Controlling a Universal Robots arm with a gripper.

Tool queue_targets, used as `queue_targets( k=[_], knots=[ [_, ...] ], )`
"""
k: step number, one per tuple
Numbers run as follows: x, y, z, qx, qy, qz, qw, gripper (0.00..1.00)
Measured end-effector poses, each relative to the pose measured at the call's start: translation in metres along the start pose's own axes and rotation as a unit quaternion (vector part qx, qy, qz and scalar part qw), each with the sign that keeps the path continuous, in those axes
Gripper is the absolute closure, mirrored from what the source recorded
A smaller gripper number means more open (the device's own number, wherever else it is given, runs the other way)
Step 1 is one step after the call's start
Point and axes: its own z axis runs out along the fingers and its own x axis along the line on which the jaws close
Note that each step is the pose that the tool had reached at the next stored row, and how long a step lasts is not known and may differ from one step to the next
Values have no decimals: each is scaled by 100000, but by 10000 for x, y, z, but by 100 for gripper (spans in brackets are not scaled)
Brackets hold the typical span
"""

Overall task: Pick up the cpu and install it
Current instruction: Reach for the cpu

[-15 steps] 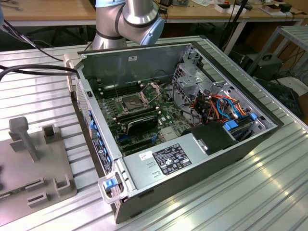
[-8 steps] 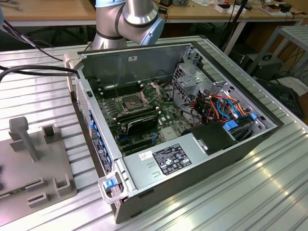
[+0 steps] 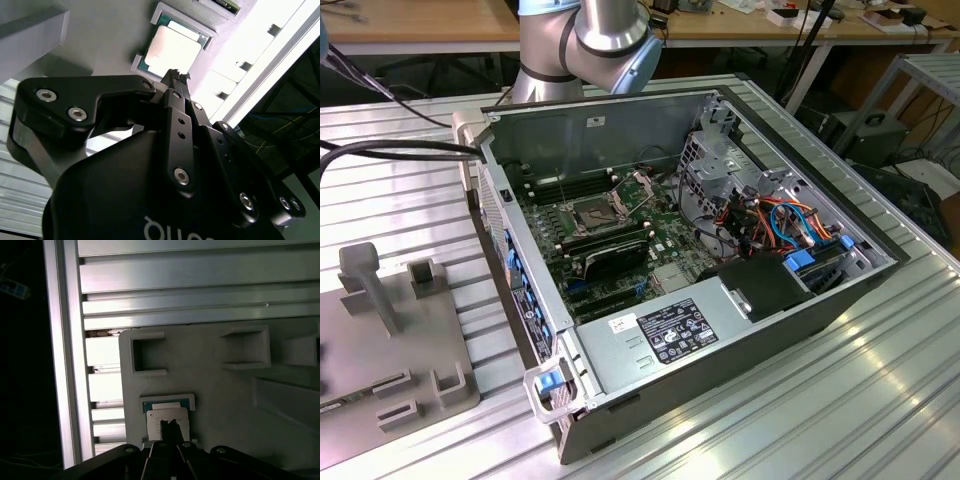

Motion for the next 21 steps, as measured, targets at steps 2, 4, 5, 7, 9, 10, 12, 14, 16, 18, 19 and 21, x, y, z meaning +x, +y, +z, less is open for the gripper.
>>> queue_targets(
  k=[2,4,5,7,9,10,12,14,16,18,19,21],
  knots=[
    [-1,-10,14,-1,-2,-2,100000,89],
    [-2,-23,36,2,6,2,100000,89],
    [-3,-27,42,8,10,2,100000,89],
    [-7,-34,61,22,23,8,100000,89],
    [-8,-35,63,14,11,0,100000,89],
    [-8,-35,64,16,11,-1,100000,89],
    [-8,-35,71,12,10,1,100000,89],
    [-8,-35,72,17,17,-2,100000,89],
    [-8,-34,79,13,8,2,100000,89],
    [-9,-35,87,22,7,-2,100000,89],
    [-8,-34,92,23,11,-10,100000,89],
    [-8,-35,103,23,9,-28,100000,89]
  ],
)
